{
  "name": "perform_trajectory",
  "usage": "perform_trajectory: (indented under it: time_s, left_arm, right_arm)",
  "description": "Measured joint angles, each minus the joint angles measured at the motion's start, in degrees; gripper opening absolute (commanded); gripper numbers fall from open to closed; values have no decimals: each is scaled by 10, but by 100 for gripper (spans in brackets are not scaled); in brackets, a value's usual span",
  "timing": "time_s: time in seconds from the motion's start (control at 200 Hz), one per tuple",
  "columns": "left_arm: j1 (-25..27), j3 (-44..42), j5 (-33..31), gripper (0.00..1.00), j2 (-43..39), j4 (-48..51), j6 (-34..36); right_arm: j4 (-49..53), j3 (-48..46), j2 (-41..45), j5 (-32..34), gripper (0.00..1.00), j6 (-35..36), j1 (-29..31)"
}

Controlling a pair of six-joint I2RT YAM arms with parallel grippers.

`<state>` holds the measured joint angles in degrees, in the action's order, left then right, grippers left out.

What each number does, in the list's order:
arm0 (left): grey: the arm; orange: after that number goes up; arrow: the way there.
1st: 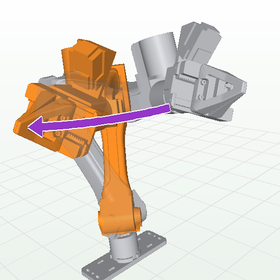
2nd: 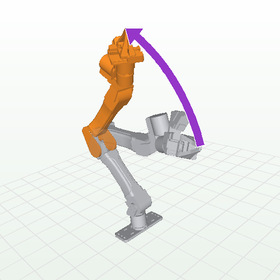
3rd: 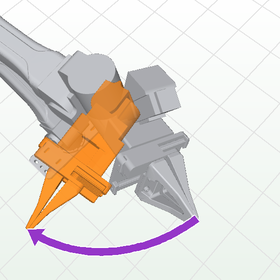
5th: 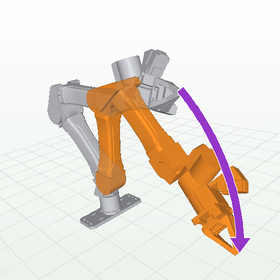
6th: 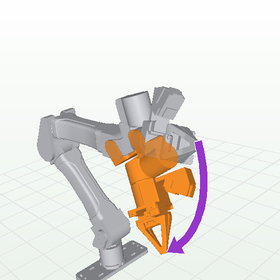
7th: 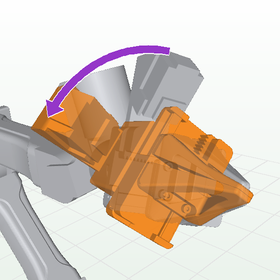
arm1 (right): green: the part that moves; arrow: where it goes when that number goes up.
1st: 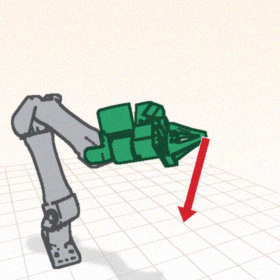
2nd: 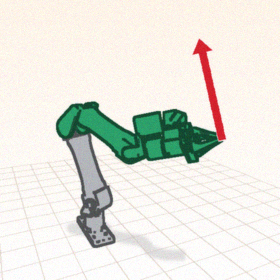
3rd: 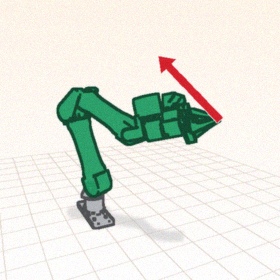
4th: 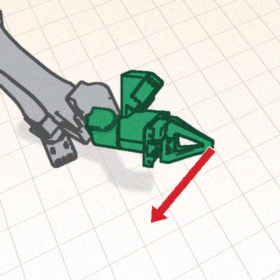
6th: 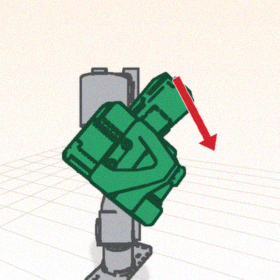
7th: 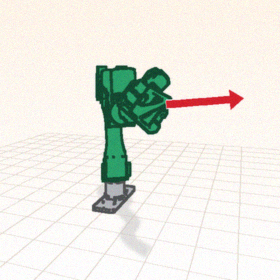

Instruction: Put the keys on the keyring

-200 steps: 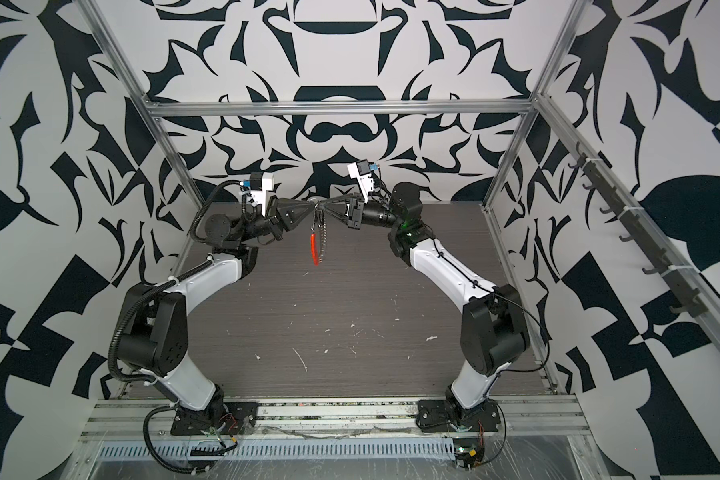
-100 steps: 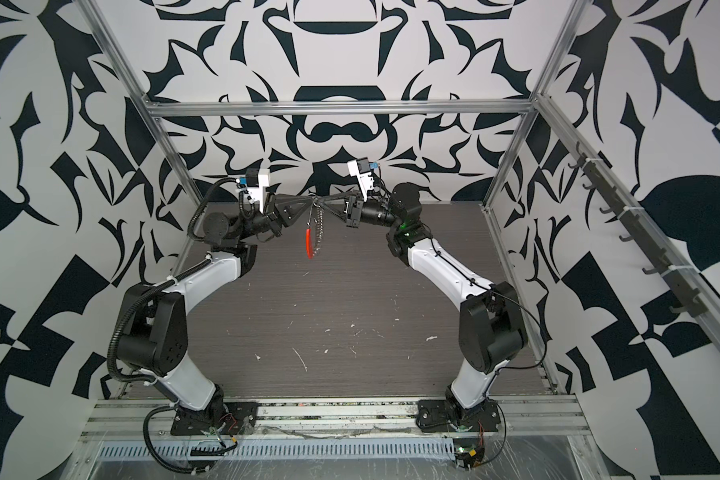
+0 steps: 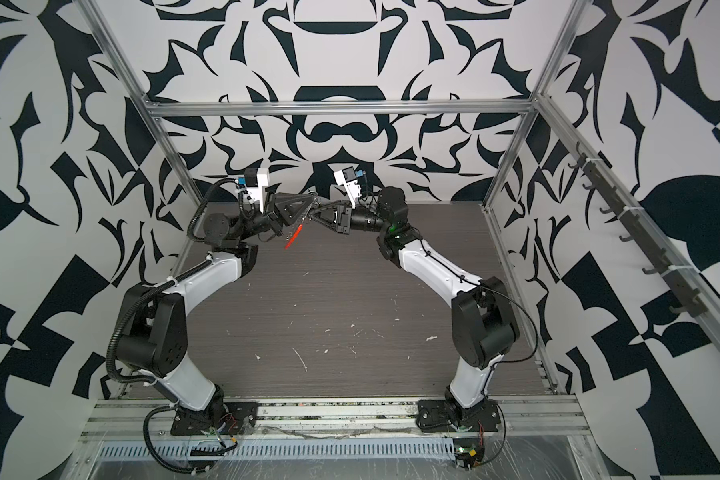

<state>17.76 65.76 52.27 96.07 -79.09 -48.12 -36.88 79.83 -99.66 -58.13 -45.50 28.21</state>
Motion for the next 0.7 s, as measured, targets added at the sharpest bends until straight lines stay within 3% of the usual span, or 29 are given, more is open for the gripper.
perform_trajectory:
  time_s: [0.285, 0.47, 0.7]
  left_arm:
    - [0, -1, 2, 0, 0, 0, 1]
    - [0, -2, 4, 0, 0, 0, 1]
    - [0, -2, 5, 0, 0, 0, 1]
  right_arm:
    - [76, -36, 63, 14, 35, 57, -25]
    - [114, -34, 105, 23, 36, 99, -34]
    - [117, -24, 89, 24, 33, 104, -33]
